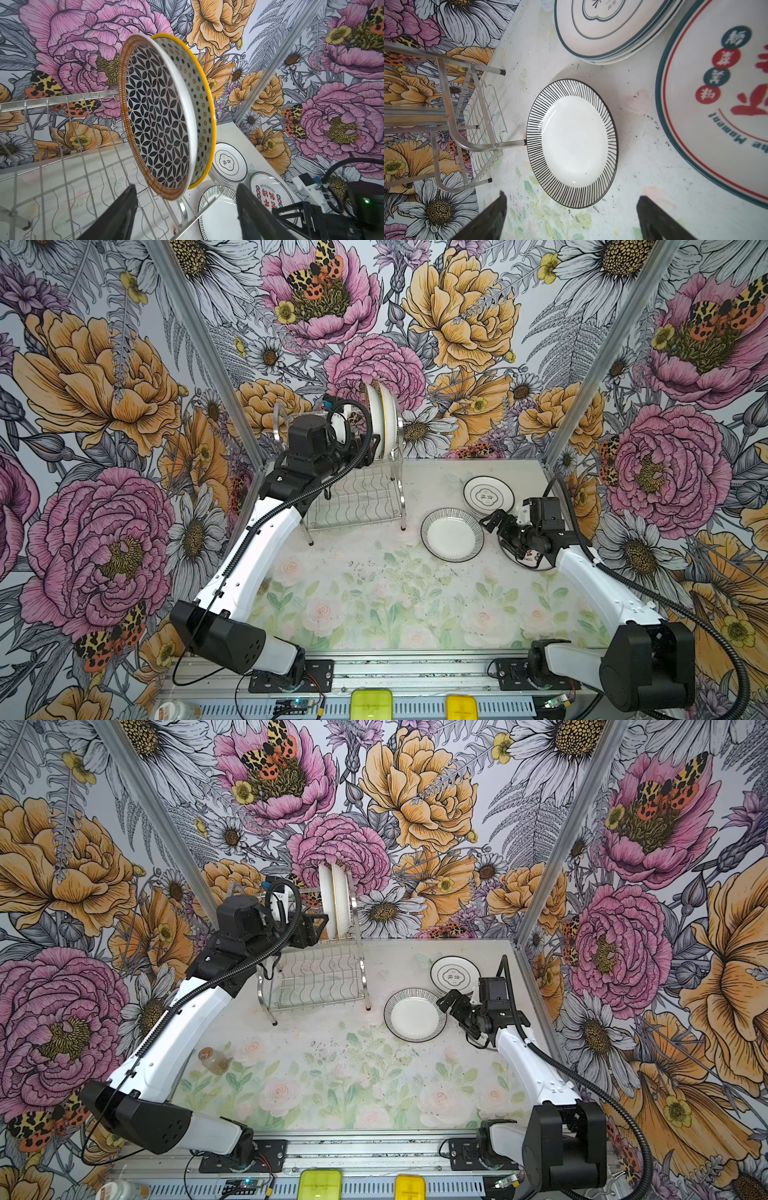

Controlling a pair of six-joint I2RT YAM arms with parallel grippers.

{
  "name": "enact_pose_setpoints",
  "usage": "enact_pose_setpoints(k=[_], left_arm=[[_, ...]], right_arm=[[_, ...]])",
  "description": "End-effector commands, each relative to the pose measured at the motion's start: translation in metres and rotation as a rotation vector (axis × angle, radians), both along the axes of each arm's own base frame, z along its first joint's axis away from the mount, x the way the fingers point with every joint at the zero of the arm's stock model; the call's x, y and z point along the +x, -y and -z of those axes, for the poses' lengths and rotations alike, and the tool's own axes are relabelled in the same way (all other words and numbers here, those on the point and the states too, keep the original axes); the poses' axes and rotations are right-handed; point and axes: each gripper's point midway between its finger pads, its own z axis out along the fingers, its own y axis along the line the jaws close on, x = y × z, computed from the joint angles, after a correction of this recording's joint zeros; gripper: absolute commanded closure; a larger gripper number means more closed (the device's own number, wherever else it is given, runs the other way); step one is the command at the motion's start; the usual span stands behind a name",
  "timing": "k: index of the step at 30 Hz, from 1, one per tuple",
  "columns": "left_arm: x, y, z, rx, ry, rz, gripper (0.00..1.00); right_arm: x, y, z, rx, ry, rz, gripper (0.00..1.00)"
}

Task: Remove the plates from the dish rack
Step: 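Close the left gripper on the rim of the yellow-rimmed patterned plate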

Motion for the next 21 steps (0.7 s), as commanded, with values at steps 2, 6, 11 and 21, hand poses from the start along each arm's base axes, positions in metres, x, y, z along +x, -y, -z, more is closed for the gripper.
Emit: enact_pose_setpoints(k=[2,6,11,21], left_arm=[[0.007,0.001,-0.009,0.025,0.043,0.039,0.30],[0.017,0.002,-0.006,0.033,0.037,0.039,0.35],[0.024,0.007,0.000,0.042,0.029,0.051,0.42],[0.036,0.013,0.015,0.067,0.009,0.070,0.50]], right_arm=[[0.005,0.001,-0.010,0.002,0.028,-0.012,0.01],[0.005,0.002,-0.011,0.006,0.028,-0.011,0.01],[0.005,0.003,-0.012,0.007,0.033,-0.009,0.01],[0.005,0.004,-0.010,0.006,0.029,-0.010,0.01]])
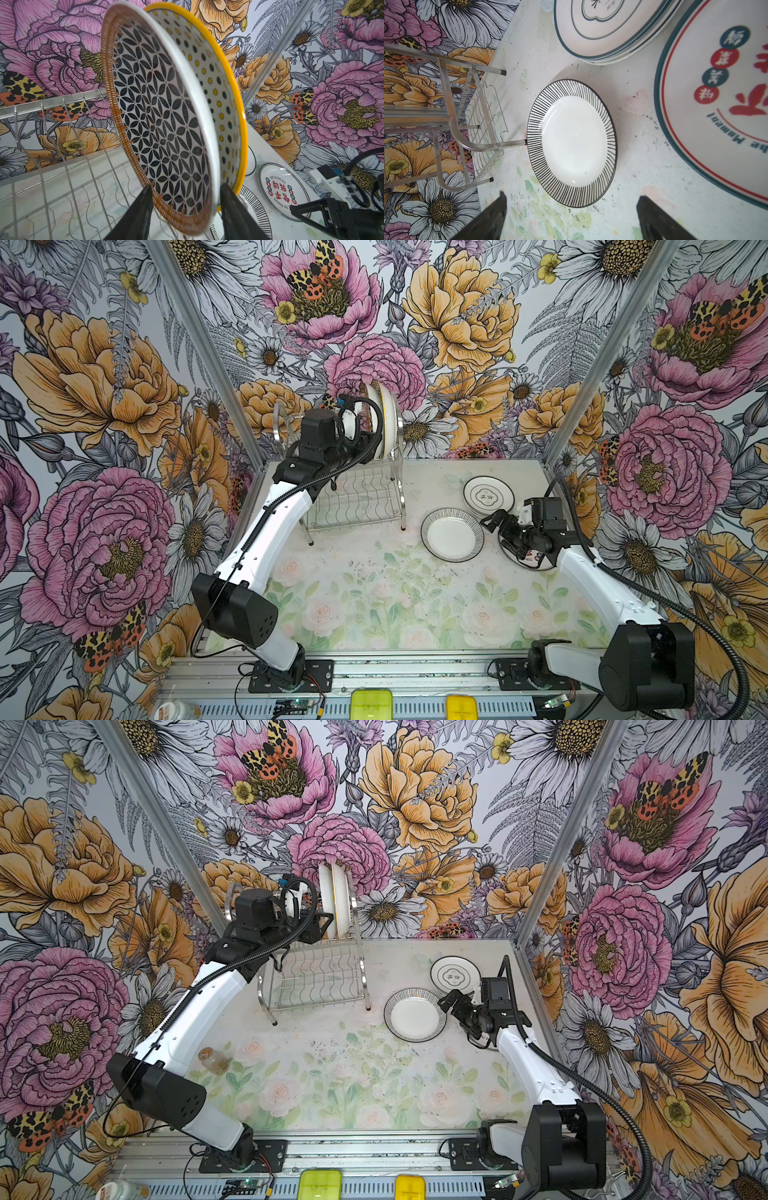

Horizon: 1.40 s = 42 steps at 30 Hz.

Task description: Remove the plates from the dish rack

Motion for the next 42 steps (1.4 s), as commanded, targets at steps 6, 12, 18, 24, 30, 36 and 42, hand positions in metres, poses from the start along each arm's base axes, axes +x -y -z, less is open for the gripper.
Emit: enact_pose_setpoints(k=[6,12,18,24,30,36,42], left_arm=[[0.005,0.006,-0.006,0.014,0.034,0.045,0.55],[0.008,0.011,-0.004,0.028,0.045,0.071,0.62],[0.009,0.015,-0.002,0.039,0.053,0.097,0.69],[0.012,0.017,0.002,0.050,0.051,0.102,0.78],[0.013,0.017,0.006,0.057,0.047,0.111,0.81],[0.014,0.013,0.005,0.055,0.047,0.099,1.00],[0.016,0.010,0.006,0.055,0.045,0.091,1.00]], right_arm=[[0.005,0.000,-0.012,-0.003,0.037,-0.018,0.01],[0.005,0.000,-0.012,-0.001,0.038,-0.019,0.01],[0.006,0.000,-0.014,-0.002,0.043,-0.020,0.01],[0.007,0.000,-0.018,0.000,0.051,-0.020,0.01],[0.006,-0.001,-0.023,0.007,0.063,-0.022,0.01],[0.007,-0.002,-0.025,0.012,0.067,-0.024,0.01],[0.007,-0.002,-0.026,0.011,0.070,-0.025,0.01]])
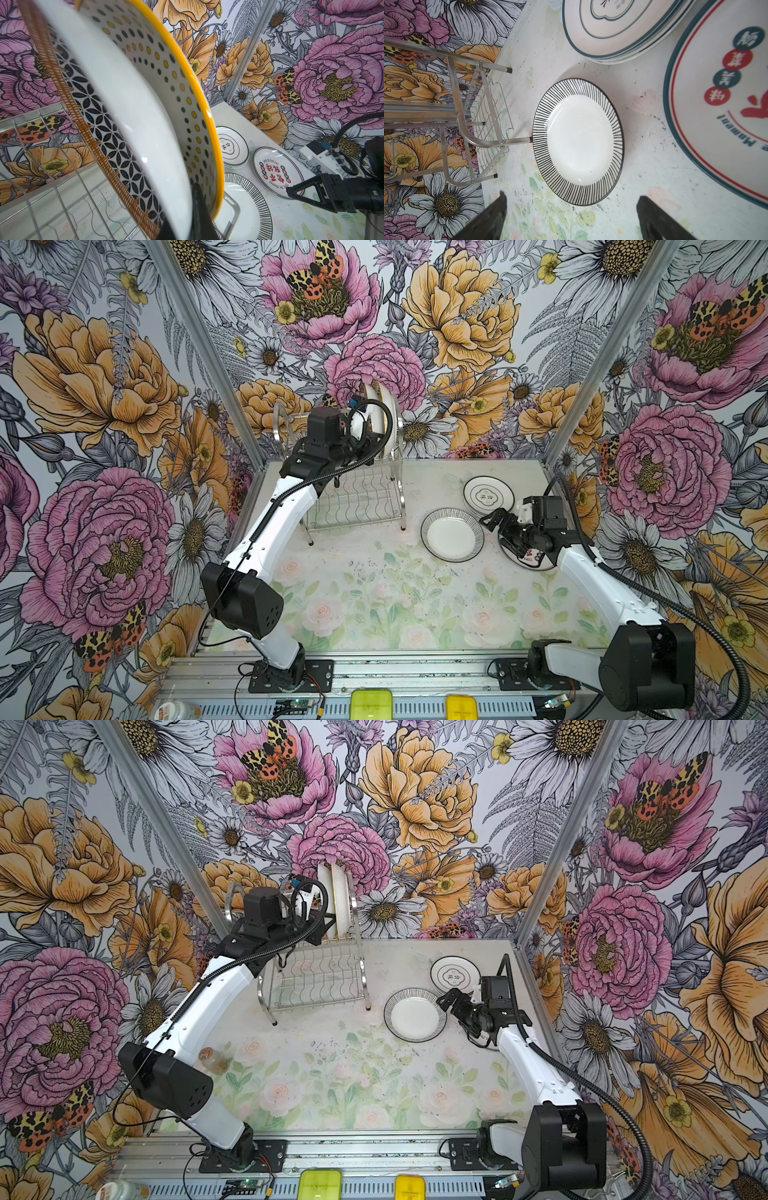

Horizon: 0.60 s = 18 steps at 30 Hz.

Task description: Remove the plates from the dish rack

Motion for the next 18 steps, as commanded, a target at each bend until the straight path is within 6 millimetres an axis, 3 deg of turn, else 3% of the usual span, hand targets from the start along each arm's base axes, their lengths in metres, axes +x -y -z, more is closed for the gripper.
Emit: enact_pose_setpoints(k=[1,18], left_arm=[[0.013,-0.011,0.001,0.006,0.008,-0.047,1.00],[0.013,-0.030,-0.018,-0.009,0.052,-0.079,1.00]], right_arm=[[0.006,0.002,-0.021,-0.004,0.060,-0.006,0.01],[0.007,0.002,-0.018,-0.008,0.054,-0.011,0.01]])
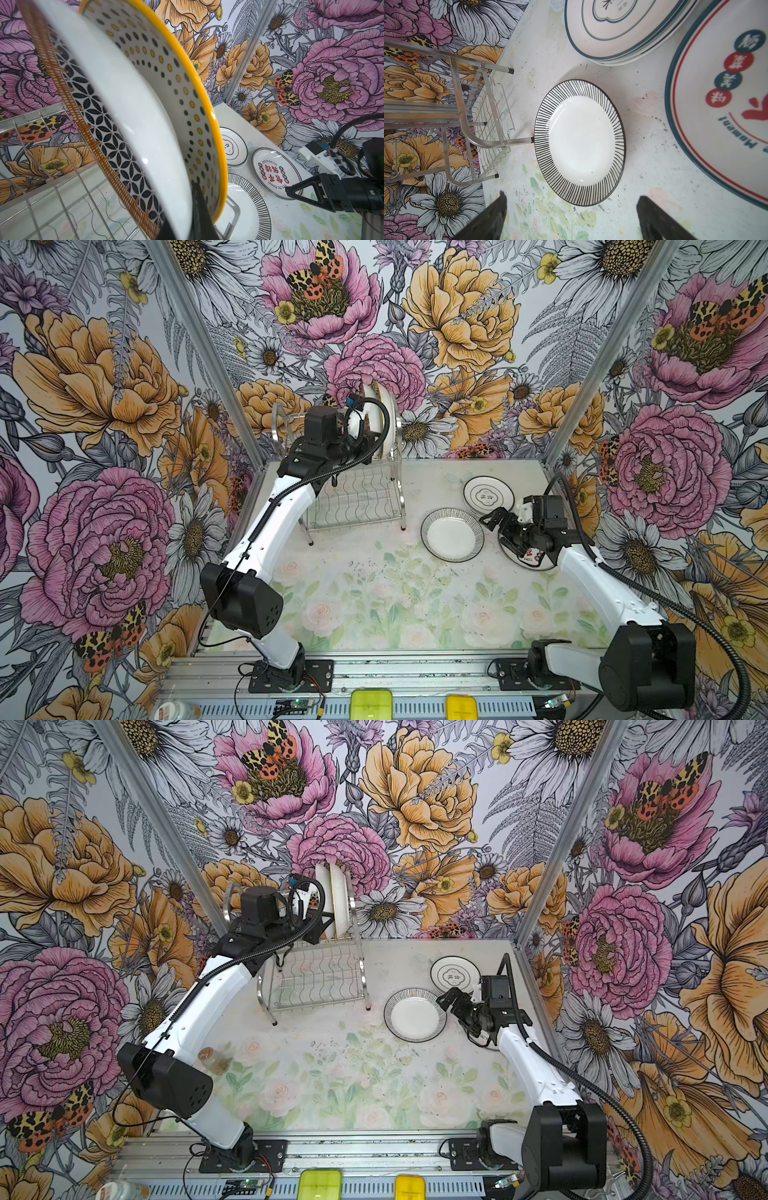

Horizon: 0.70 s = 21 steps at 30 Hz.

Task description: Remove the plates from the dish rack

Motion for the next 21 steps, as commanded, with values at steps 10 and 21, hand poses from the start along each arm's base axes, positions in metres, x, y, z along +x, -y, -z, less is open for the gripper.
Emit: enact_pose_setpoints(k=[10,21], left_arm=[[0.005,-0.040,-0.043,-0.117,0.135,-0.084,1.00],[-0.008,-0.042,-0.070,-0.218,0.239,-0.057,1.00]], right_arm=[[0.004,0.001,-0.015,-0.006,0.050,-0.018,0.01],[-0.001,-0.001,-0.014,-0.003,0.055,-0.031,0.01]])
